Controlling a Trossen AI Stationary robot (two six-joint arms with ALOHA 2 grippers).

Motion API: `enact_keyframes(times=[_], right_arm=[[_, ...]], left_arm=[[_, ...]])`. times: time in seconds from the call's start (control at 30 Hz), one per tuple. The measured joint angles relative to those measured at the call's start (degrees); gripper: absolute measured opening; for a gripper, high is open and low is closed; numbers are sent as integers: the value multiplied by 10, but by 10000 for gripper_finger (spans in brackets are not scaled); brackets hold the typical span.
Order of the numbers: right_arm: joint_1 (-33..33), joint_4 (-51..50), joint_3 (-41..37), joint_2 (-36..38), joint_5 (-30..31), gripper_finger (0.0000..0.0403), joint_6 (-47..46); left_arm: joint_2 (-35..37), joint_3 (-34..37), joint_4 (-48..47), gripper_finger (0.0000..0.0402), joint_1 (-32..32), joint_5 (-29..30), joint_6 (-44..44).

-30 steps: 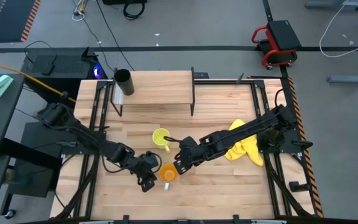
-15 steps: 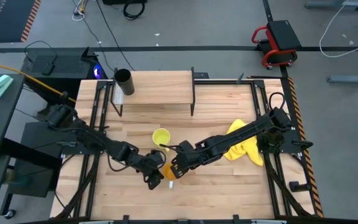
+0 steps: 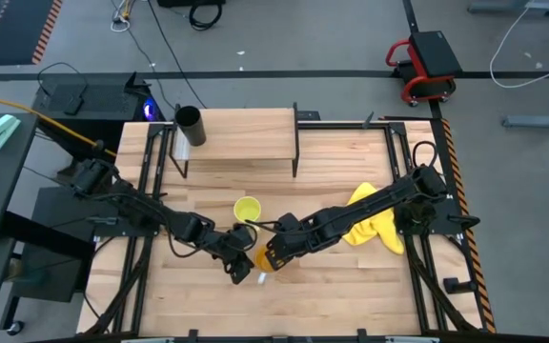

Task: Stack small to large cups/mugs on shelf
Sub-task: Put the orange mug on the shelf

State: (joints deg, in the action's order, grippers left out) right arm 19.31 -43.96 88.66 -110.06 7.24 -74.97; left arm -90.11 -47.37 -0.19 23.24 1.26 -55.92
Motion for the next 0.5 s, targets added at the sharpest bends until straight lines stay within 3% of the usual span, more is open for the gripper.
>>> enact_keyframes(times=[0.5], right_arm=[[-1,-2,0,-6,1,126,-5]], left_arm=[[0,0,37,15,-2,0,-3]])
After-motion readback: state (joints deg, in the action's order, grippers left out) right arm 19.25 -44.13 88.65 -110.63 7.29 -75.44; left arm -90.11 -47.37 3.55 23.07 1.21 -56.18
